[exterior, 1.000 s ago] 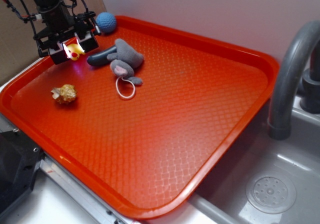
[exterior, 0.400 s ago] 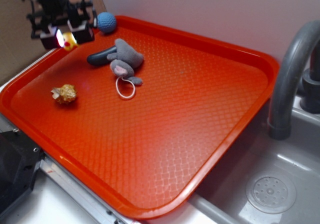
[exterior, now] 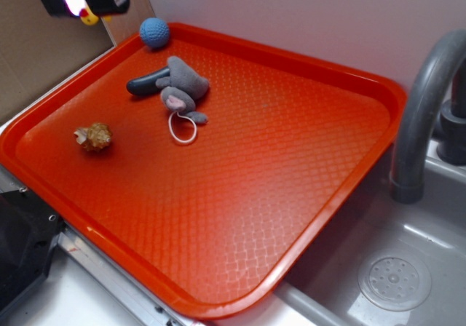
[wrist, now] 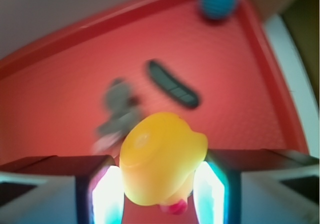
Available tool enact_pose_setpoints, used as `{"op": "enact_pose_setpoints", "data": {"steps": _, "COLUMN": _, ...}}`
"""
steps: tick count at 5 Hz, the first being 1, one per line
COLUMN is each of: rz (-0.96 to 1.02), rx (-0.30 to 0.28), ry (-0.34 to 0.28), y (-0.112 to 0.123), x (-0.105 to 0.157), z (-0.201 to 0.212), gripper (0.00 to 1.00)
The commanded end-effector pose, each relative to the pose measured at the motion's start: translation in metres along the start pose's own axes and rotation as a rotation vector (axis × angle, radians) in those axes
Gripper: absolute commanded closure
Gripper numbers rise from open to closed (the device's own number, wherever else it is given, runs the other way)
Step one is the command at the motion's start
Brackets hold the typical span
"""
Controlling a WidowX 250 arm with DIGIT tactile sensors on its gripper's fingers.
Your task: Grab the yellow duck.
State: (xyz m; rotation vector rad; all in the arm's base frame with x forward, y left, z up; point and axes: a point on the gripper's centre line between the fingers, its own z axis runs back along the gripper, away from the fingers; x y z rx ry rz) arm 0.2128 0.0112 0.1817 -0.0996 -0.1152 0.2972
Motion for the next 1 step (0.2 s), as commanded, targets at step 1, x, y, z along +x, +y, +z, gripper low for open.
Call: {"op": "enact_pose_setpoints", "data": {"steps": 1, "rz": -0.140, "rx": -0.154, "ry": -0.025, "y": -0.0118, "x": -0.0355, "z": 0.0602, "gripper": 1.00}}
